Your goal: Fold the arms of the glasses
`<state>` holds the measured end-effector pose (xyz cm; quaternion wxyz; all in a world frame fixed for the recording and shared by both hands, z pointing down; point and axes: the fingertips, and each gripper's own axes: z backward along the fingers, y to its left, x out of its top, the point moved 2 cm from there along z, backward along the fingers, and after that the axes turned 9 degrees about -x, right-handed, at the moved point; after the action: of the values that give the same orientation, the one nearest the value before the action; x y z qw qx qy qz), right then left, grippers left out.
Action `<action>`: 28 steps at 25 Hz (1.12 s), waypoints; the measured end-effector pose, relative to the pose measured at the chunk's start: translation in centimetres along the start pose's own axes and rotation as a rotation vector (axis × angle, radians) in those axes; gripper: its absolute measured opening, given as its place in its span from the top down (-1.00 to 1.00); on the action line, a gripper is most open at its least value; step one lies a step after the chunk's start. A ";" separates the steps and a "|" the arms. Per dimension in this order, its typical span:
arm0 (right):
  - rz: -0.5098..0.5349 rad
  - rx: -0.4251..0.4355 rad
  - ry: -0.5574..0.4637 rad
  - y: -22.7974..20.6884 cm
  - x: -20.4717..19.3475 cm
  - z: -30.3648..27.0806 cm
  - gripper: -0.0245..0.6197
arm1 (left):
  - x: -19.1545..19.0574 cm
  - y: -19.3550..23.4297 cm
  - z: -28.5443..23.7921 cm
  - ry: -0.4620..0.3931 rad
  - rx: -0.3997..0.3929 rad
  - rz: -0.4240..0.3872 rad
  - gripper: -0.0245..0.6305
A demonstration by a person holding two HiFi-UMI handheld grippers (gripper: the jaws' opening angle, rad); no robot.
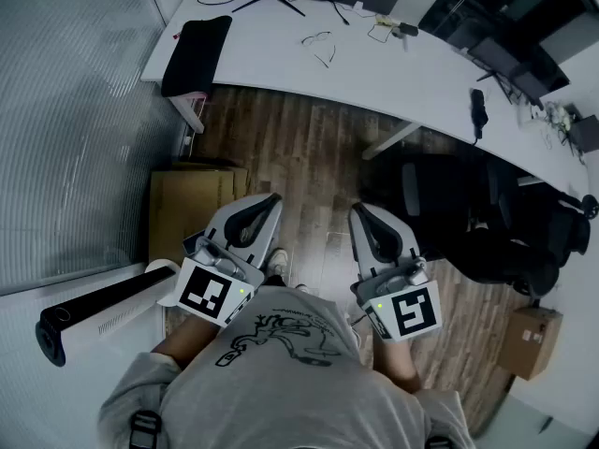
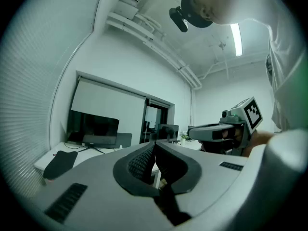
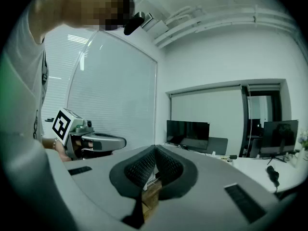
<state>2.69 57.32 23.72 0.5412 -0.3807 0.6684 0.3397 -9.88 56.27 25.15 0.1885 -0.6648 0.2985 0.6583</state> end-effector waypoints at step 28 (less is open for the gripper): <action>-0.079 -0.061 -0.047 -10.6 -0.4 -5.7 0.89 | 0.4 3.7 -11.3 0.044 -0.052 0.017 0.86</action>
<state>9.34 47.39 24.71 0.5580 -0.4152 0.6291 0.3471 -3.67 46.20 25.98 0.1589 -0.6813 0.2911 0.6526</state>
